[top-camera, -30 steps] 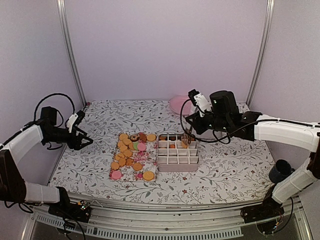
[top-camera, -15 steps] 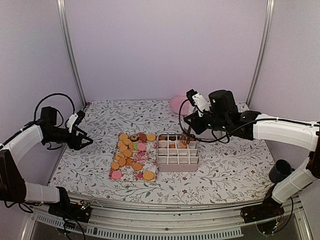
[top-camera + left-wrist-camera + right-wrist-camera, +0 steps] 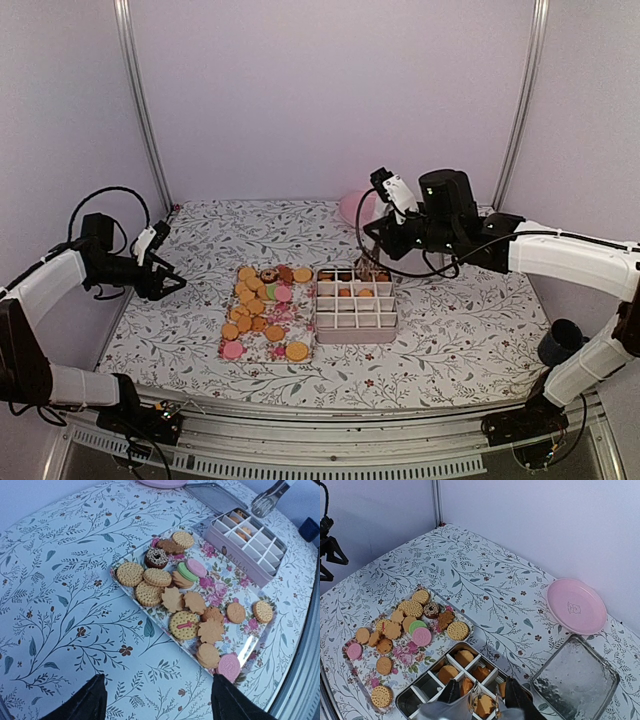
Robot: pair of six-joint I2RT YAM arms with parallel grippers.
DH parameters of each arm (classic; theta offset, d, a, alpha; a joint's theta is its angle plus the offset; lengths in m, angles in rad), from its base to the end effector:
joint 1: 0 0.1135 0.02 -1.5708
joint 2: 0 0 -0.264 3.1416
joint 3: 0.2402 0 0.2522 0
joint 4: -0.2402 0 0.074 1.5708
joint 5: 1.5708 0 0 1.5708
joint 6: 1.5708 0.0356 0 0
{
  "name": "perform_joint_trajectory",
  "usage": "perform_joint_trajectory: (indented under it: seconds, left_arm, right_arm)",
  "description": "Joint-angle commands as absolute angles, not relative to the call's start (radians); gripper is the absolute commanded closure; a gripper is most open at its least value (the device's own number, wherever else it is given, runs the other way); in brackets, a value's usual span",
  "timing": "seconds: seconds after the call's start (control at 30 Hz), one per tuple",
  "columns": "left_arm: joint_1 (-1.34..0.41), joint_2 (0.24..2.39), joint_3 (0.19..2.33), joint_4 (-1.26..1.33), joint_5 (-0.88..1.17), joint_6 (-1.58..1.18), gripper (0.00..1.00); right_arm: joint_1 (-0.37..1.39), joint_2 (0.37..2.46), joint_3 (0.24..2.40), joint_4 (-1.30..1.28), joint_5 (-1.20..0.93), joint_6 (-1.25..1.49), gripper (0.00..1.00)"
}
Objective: Pack the cookies
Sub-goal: Place the fake cookies in the empty pocket of the box, then pick up the fake cookies from the plate.
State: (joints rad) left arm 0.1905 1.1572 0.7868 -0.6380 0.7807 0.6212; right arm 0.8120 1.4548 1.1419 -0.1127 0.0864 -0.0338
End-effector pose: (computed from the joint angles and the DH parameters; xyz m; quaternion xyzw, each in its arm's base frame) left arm 0.2177 0.0165 0.2385 0.2930 0.8454 -0.2346 0.3801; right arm 0.2366 0.2451 0.3122 -0.3233 0.7753 0.1718 0.5146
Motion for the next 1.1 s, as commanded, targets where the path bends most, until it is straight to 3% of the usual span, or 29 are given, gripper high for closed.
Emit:
perform_joint_trajectory:
  seconds: [0.0,0.6,1.07]
  left_arm:
    - [0.201,1.165,0.812,-0.649,0.799,0.626,0.28]
    - [0.252,1.168,0.817,-0.685,0.827,0.644,0.27]
    - [0.254,1.161,0.819,-0.689,0.842,0.639,0.27]
  right_arm:
    - [0.838,1.448,1.203,-0.067,0.074,-0.046,0.69]
    - [0.987,2.001,1.675,0.001,-0.011,-0.005,0.65]
    - [0.986,2.113,1.697,-0.004,0.019,-0.024,0.6]
